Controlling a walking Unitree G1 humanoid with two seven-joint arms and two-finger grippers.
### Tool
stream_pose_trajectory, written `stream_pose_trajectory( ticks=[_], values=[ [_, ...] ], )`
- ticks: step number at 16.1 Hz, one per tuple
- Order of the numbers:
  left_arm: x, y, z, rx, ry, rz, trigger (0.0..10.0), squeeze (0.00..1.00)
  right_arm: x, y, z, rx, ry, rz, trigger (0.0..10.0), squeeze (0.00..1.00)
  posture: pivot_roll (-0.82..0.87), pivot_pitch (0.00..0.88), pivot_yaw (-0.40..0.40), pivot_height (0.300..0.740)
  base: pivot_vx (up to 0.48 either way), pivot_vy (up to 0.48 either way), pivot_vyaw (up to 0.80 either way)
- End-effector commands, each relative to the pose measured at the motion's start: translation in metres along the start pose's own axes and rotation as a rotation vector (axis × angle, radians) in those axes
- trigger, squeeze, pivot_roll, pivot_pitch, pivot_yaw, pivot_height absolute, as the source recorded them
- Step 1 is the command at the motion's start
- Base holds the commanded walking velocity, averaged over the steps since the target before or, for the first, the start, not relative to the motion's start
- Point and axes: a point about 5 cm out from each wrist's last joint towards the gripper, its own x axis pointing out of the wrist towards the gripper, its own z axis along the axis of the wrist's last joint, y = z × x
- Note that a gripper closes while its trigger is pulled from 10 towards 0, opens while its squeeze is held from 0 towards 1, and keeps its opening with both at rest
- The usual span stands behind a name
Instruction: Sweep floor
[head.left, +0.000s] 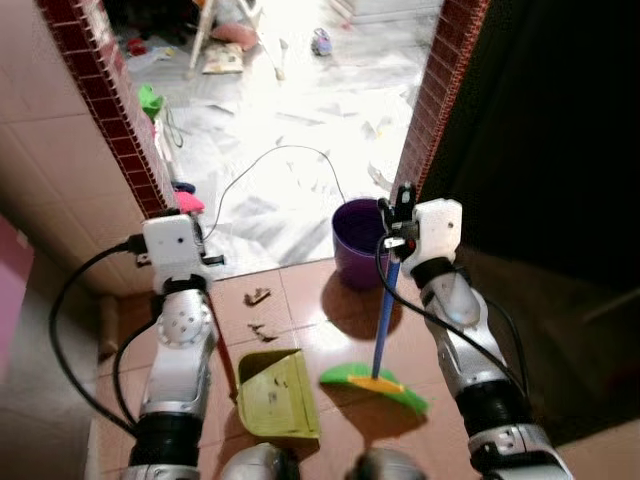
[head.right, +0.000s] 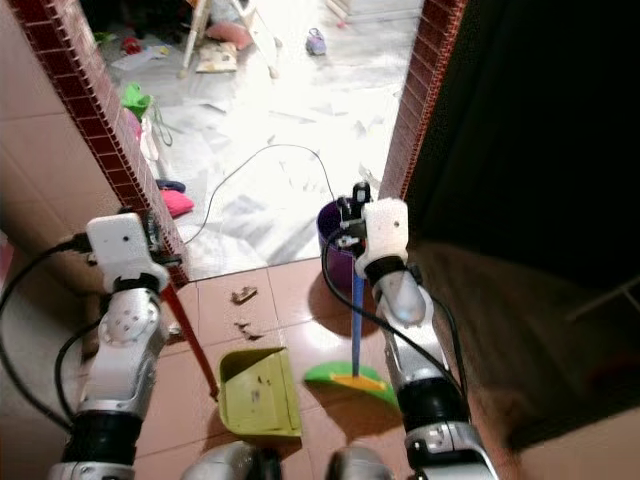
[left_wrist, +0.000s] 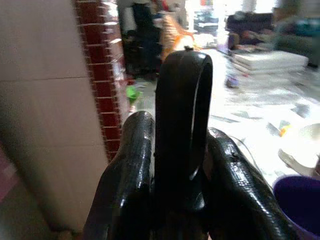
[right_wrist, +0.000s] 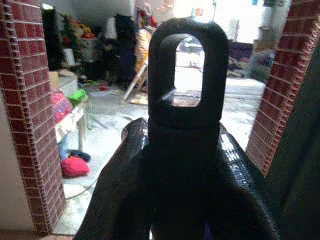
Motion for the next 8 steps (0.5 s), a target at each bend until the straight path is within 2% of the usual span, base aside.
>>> stream_pose_trajectory(
  ticks=[1,2,4,8],
  values=[
    [0.0031,0.0019,0.0119,0.016,-0.054,-0.001,10.0,0.00,0.0022,-0.0001,0.0058,0.002,-0.025,-0.003,10.0,0.00,-0.04,0.000,0.037,0.740,0.000,0.480,0.80],
    [0.0026,0.0026,0.0110,0.012,-0.044,0.013,10.0,0.00,0.0018,0.0003,0.0055,0.005,-0.025,-0.004,10.0,0.00,-0.03,0.000,0.037,0.740,0.000,0.480,0.44],
    [0.0023,0.0064,0.0118,0.024,-0.057,0.041,10.0,0.00,0.0006,0.0008,0.0038,0.014,-0.020,-0.006,10.0,0.00,-0.03,0.000,0.037,0.740,0.000,0.360,0.00],
    [0.0046,0.0086,0.0156,0.037,-0.081,0.052,10.0,0.00,0.0015,0.0011,0.0037,0.006,-0.021,0.001,10.0,0.00,-0.03,0.000,0.038,0.740,0.000,0.000,0.00]
  ],
)
